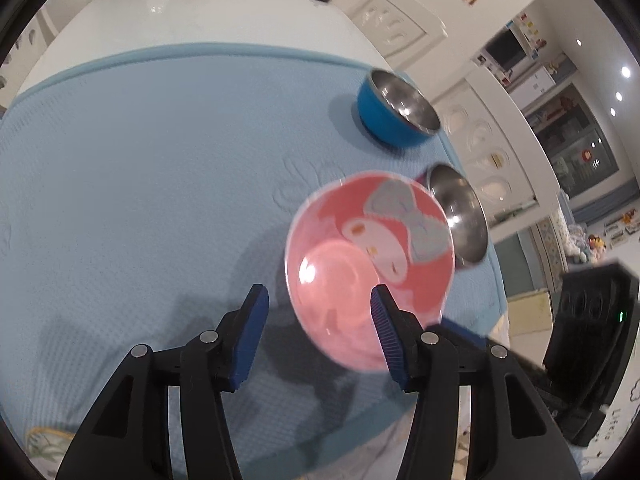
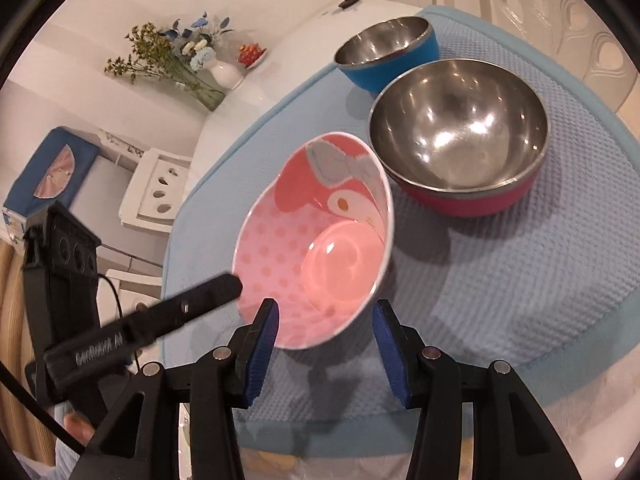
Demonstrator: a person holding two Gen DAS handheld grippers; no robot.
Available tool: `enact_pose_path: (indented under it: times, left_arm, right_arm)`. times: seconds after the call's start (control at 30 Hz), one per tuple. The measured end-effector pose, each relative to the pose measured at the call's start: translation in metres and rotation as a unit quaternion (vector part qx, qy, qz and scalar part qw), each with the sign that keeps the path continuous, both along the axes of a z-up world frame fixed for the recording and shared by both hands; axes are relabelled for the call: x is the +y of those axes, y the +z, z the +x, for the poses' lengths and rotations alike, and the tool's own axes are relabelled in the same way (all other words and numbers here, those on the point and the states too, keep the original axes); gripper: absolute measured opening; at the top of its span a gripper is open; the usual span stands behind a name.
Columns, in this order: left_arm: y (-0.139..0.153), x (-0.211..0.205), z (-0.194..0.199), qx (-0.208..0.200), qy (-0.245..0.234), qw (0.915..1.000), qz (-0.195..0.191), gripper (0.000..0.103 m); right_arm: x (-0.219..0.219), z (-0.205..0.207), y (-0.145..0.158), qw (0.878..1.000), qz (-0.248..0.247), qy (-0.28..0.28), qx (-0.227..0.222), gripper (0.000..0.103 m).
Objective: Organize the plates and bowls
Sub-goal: 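Close both grippers on opposite sides of the bunny bowl rim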
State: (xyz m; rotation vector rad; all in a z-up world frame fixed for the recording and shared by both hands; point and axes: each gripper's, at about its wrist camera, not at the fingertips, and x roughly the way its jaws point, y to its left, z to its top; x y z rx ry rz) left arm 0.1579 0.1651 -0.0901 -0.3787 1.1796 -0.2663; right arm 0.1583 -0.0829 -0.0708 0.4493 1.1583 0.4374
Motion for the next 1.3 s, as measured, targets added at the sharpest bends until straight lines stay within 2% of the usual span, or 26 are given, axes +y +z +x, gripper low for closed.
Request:
enact_pose_path:
  times: [0.1,0.23,0.37,0.63,0.77,0.9,1.03,1.13,1.3]
  left_arm:
    - [-0.005,0.003,0.014,0.005,0.007,1.0,-0.004,0.051]
    - [-0.012,-0.005,0.025,0.011,-0.008,0.9998,0.013,0.051]
    - [-0.018,-0.016,0.029,0.012,-0.027,0.9994,0.021,0.048]
    - [-0.025,-0.025,0.031,0.004,-0.042,0.9984,0.037,0.037]
    - [-0.023,-0.024,0.029,0.008,-0.052,0.9977,0.044,0.035]
    - [-0.023,-0.03,0.025,-0.001,-0.057,0.995,0.083,0.035]
    - [-0.023,-0.027,0.023,0.001,-0.044,0.9964,0.072,0.035]
    - [-0.016,-0.027,0.019,-0.01,-0.046,0.9963,0.072,0.035]
    - [-0.01,-0.029,0.01,-0.017,-0.049,0.9956,0.079,0.035]
  right_arm:
    - [-0.001,0.002,-0.003,1.0,0.006,-0.009,-0.015,0.047]
    - [-0.01,0.005,-0.01,0.999,0.021,-0.031,-0.026,0.047]
    - [-0.014,0.006,-0.009,0.996,0.014,-0.052,-0.075,0.047]
    - [-0.015,0.012,-0.019,0.996,0.028,-0.049,-0.072,0.046]
    - [-0.009,0.018,-0.021,0.997,0.012,-0.047,-0.067,0.043]
    - [-0.001,0.023,-0.02,0.997,-0.013,-0.039,-0.07,0.042]
    - [0.007,0.027,-0.018,0.996,-0.035,-0.027,-0.075,0.041]
    - [0.007,0.026,-0.016,0.996,-0.042,-0.027,-0.077,0.036]
    - [0.01,0.017,-0.001,0.992,-0.061,-0.022,-0.106,0.036]
